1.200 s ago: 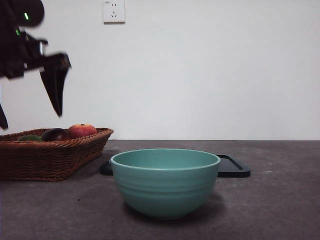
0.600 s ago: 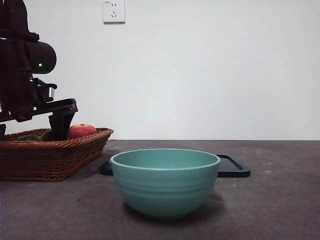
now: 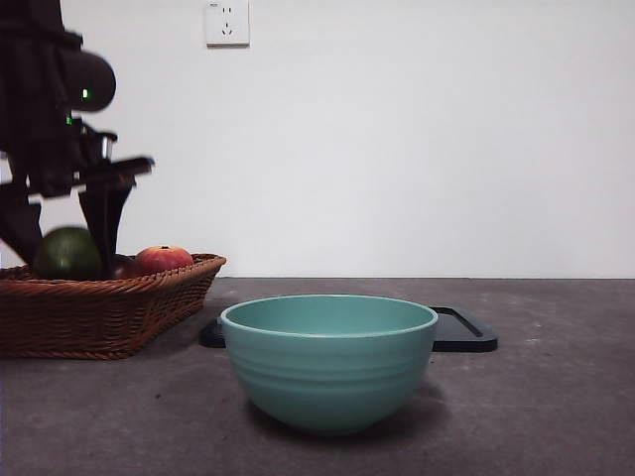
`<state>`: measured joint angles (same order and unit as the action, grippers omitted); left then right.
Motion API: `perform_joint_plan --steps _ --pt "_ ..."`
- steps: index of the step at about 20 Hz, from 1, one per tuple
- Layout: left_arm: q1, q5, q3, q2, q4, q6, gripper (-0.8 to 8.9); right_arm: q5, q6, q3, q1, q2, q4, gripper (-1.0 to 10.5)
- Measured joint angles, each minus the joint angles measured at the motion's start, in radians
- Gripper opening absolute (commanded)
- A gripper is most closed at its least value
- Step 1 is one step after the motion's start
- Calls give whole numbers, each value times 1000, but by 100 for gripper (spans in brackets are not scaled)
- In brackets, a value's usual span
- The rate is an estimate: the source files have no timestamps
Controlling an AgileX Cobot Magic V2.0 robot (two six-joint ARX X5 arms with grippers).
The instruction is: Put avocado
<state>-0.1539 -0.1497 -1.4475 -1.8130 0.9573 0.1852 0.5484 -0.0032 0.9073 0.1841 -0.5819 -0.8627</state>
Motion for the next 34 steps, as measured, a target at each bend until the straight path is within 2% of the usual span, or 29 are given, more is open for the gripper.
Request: perform_joint_plan --steps 5,9,14,19,23,27,34 --pt "-58 -6 -10 192 104 -11 177 0 0 0 0 0 0 599" --pt "-191 -26 -16 327 177 -11 177 0 0 0 0 0 0 599" --pt "-401 -30 -16 340 178 9 178 0 0 0 0 0 0 599" --pt "-594 -31 -16 274 118 33 178 0 0 0 0 0 0 599" --pt "-682 -31 -16 158 73 38 178 0 0 0 0 0 0 599" --pt "-731 -31 -16 32 29 38 178 0 0 0 0 0 0 599" --pt "-739 -5 -16 -123 -18 38 177 0 0 0 0 0 0 599"
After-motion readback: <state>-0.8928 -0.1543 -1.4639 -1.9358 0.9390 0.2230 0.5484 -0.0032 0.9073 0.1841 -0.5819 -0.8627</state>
